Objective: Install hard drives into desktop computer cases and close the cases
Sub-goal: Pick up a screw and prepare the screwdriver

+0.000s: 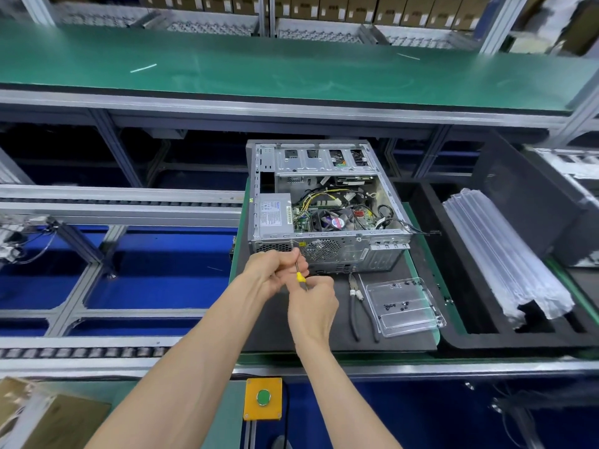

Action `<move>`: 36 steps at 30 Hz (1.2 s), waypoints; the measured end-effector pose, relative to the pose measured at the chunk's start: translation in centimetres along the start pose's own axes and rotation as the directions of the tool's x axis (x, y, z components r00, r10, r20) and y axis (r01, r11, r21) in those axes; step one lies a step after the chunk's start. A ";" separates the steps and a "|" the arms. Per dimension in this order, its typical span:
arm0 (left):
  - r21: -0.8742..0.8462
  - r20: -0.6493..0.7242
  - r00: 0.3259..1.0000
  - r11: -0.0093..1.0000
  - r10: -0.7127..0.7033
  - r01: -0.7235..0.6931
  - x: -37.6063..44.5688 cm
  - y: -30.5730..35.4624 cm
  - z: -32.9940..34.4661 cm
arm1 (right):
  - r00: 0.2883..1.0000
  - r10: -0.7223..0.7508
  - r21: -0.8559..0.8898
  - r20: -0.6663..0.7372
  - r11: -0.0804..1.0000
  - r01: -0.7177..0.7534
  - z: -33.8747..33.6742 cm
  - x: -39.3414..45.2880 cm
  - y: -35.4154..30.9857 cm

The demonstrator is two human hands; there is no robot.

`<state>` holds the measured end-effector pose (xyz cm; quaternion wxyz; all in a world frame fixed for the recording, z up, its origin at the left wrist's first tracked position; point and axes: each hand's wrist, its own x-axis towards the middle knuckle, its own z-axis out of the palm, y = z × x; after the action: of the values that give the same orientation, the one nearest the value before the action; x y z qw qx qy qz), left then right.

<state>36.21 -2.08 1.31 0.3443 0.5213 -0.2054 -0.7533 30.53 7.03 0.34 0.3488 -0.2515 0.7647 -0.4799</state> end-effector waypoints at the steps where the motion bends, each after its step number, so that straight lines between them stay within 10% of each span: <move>1: 0.011 -0.013 1.000 1.000 0.003 -0.003 0.1 -0.1 0.1 | 0.998 -0.056 -0.077 -0.026 0.996 0.054 -0.1 0.0 0.1; 6: 0.040 -0.041 0.999 0.999 0.034 -0.033 0.5 -0.3 -0.3 | 0.994 -0.107 -0.265 -0.004 0.959 0.102 0.2 0.1 0.8; 9: 0.044 -0.004 0.998 0.997 0.056 -0.056 0.5 -0.6 -0.8 | 0.970 0.195 0.245 0.147 0.943 -0.226 0.7 0.2 0.3; 13: 0.040 0.142 0.989 0.999 0.029 -0.035 0.0 -0.8 -1.6 | 0.821 0.390 0.636 0.417 0.520 -0.570 1.0 0.4 -0.3; 18: 0.013 0.009 1.000 1.000 0.016 -0.016 -0.2 -0.2 -0.7 | 0.996 0.083 0.041 0.034 0.996 -0.084 0.2 -0.2 -0.1; 23: 0.059 -0.034 0.997 0.996 0.062 -0.060 0.1 -0.7 -0.5 | 0.982 -0.181 -0.352 -0.056 0.924 0.150 0.5 -0.3 1.1; 27: 0.068 -0.050 0.992 0.991 0.116 -0.113 0.3 -1.1 -0.8 | 0.987 0.136 0.198 0.090 0.968 -0.152 0.6 0.2 0.8; 32: 0.054 -0.064 0.987 0.988 0.148 -0.144 0.3 -1.8 -1.3 | 0.799 0.392 0.657 0.456 0.457 -0.599 1.0 0.5 0.3; 36: 0.069 -0.069 0.981 0.982 0.180 -0.176 0.7 -1.8 -1.1 | 0.966 0.236 0.328 0.102 0.909 -0.257 0.7 0.1 0.4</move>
<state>36.46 -1.33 -0.80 0.4014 0.5394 -0.2616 -0.6925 30.97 6.77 -0.29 0.4674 -0.1034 0.6855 -0.5486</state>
